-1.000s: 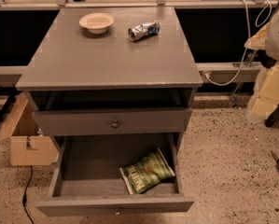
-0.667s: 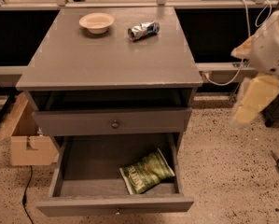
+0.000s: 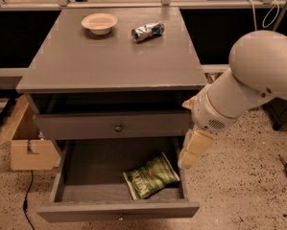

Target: Pick green jalapeno chip bag from middle drawer and place on counter

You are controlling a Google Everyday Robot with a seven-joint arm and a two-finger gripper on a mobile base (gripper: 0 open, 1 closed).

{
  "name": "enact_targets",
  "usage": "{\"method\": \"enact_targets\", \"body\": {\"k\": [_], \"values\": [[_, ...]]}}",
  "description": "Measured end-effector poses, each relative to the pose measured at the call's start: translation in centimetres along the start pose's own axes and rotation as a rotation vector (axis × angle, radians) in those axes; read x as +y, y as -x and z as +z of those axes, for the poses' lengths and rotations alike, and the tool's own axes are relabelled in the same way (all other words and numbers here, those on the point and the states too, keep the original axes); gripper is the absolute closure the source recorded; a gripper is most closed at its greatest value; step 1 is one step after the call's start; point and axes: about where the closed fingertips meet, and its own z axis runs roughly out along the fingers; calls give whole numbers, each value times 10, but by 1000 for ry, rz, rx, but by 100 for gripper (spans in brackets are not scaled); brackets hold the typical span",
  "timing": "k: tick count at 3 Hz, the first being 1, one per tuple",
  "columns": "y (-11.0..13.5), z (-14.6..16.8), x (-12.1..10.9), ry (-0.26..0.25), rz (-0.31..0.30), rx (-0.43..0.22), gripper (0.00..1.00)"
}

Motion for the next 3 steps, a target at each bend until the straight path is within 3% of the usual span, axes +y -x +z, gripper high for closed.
{"method": "enact_targets", "body": {"k": [1, 3], "values": [[0, 0, 0, 0, 0, 0, 0], [-18, 147, 21, 79, -12, 6, 0]]}}
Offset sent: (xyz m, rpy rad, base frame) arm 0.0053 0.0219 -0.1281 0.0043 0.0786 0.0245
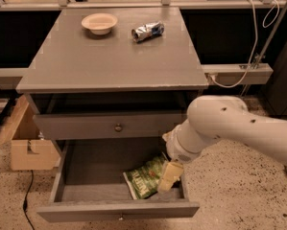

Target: Pick green jalapeno chip bag from middle drawer and place on counter

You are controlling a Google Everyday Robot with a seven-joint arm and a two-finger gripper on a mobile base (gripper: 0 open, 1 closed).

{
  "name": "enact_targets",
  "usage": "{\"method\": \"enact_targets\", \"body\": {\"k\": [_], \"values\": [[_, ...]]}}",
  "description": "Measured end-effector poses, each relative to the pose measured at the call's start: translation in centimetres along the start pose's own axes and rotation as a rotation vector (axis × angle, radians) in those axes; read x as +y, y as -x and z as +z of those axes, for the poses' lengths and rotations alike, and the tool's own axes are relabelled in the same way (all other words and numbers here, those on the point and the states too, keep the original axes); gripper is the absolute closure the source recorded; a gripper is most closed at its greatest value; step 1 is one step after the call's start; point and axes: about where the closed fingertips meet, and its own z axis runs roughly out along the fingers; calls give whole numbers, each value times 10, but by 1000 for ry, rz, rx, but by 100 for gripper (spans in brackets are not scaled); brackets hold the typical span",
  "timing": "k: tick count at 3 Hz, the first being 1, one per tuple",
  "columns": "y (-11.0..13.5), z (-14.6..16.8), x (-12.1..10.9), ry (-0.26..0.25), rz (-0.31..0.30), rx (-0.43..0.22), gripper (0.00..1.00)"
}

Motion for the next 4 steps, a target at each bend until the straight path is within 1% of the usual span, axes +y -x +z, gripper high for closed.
{"method": "enact_targets", "body": {"k": [1, 2, 3, 4], "values": [[-1, 71, 1, 17, 23, -50, 0], [4, 137, -10, 27, 57, -93, 0], [4, 137, -10, 27, 57, -93, 0], [-1, 154, -23, 10, 49, -56, 0]]}}
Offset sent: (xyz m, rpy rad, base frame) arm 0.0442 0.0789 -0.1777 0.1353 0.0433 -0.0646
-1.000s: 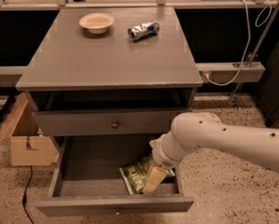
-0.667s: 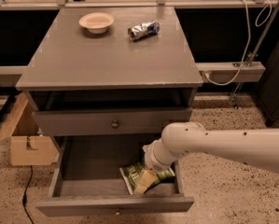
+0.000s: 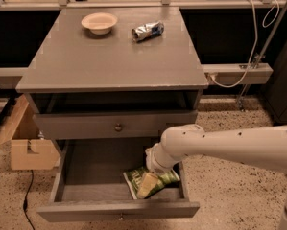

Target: Pick green jalapeno chip bag from middle drawer and place on counter

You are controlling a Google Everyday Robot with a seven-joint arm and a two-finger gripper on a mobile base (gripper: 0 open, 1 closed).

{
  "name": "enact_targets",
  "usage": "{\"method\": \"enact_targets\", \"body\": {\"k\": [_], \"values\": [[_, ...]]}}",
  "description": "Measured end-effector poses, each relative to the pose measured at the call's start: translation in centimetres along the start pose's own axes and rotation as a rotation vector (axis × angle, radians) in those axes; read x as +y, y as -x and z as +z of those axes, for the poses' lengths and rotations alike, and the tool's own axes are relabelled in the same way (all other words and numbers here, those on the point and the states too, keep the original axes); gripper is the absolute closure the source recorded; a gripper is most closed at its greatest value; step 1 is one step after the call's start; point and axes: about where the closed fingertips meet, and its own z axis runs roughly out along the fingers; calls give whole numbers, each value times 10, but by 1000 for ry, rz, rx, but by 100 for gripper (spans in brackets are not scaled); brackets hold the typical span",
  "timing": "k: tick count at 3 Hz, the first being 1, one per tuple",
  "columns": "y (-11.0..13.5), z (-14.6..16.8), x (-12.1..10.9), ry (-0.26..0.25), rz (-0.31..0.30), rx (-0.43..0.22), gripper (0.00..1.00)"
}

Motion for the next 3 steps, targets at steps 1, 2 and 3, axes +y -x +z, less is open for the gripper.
{"method": "enact_targets", "body": {"k": [1, 2, 3], "values": [[-12, 25, -26, -35, -17, 79, 0], [-34, 47, -49, -49, -15, 130, 0], [-57, 65, -64, -45, -10, 140, 0]]}}
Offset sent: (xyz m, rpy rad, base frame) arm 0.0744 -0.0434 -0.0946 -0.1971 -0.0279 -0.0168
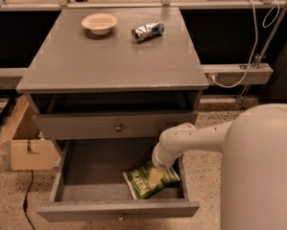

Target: Pick green jalapeno chip bag from middle drawer and place on counter

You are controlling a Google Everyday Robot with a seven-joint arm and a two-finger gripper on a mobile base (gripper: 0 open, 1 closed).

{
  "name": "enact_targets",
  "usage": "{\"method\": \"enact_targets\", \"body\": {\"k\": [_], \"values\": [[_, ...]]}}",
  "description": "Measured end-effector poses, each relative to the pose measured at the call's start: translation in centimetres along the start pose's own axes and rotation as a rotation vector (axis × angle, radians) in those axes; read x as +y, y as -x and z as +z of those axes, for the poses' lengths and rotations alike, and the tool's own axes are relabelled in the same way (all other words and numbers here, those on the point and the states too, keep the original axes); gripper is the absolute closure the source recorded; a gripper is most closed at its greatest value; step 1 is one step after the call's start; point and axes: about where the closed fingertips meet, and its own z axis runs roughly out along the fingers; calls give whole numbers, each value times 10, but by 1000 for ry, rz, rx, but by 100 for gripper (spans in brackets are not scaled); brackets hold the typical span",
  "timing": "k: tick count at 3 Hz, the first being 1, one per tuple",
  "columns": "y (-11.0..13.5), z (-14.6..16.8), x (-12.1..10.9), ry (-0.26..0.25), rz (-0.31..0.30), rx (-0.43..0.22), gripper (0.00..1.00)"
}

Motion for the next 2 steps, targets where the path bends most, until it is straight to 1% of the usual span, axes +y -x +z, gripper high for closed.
{"method": "enact_targets", "body": {"k": [1, 2], "values": [[-21, 17, -6, 21, 9, -1, 19], [-33, 38, -7, 57, 11, -17, 49]]}}
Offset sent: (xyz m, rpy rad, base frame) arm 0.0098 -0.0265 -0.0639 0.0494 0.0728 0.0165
